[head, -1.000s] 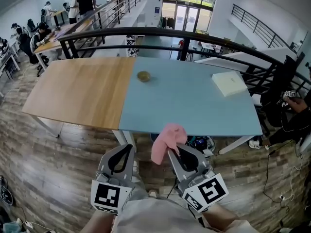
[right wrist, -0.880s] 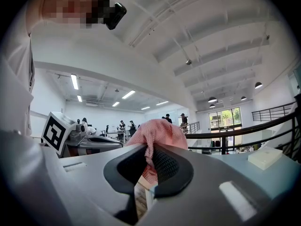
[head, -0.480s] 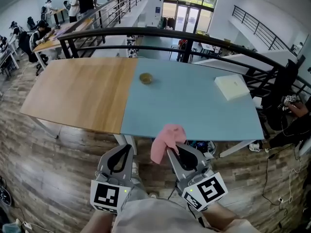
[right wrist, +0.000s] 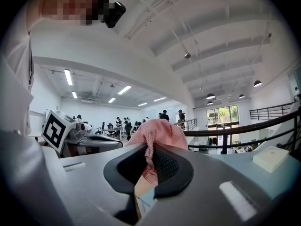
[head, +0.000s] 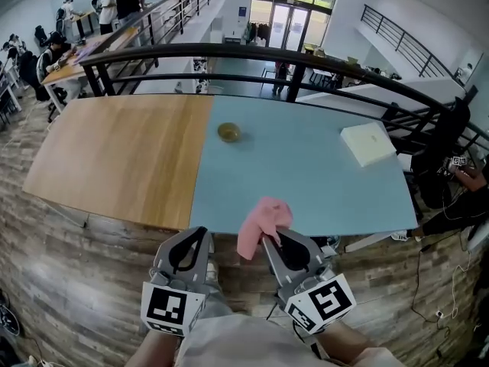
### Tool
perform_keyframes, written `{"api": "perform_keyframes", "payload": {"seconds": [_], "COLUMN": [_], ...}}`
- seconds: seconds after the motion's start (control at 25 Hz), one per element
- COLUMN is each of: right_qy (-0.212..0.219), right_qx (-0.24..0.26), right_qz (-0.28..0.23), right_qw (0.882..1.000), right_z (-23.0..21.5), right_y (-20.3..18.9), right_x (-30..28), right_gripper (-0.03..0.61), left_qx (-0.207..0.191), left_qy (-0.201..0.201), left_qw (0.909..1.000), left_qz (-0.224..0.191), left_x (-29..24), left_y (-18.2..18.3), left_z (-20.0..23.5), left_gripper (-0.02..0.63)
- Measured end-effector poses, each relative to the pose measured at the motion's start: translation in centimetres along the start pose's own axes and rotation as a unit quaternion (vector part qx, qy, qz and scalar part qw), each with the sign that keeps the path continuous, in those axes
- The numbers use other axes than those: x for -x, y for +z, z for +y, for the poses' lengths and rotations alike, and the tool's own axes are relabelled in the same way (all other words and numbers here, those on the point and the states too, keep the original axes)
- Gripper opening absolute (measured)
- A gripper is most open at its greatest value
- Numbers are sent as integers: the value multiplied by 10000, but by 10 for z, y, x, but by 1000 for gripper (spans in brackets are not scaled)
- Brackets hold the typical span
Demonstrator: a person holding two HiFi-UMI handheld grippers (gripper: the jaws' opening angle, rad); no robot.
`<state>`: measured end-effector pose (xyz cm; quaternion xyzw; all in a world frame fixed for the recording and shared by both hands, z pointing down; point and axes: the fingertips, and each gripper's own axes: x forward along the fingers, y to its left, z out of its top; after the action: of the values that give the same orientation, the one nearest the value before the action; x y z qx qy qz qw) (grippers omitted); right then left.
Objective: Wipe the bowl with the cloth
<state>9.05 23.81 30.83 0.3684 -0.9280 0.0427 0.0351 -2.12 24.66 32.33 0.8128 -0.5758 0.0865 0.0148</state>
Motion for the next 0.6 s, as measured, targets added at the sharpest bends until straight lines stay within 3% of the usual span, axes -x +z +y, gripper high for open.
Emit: {"api": "perform_keyframes", "payload": {"seconds": [0.6], "right_qy": [-420], "right_qx": [-145], "right_qz": [243], "right_qw": [9987], "right_z": [-80], "right_y": [19], "right_x": [-170], "right_gripper": [29], "left_qx": [-11], "left_qy": [-384], "left_qw": [9991], "left_qz": [190], "left_x": [-145], "left_y": [12], "left_z": [129], "left_gripper": [3]}}
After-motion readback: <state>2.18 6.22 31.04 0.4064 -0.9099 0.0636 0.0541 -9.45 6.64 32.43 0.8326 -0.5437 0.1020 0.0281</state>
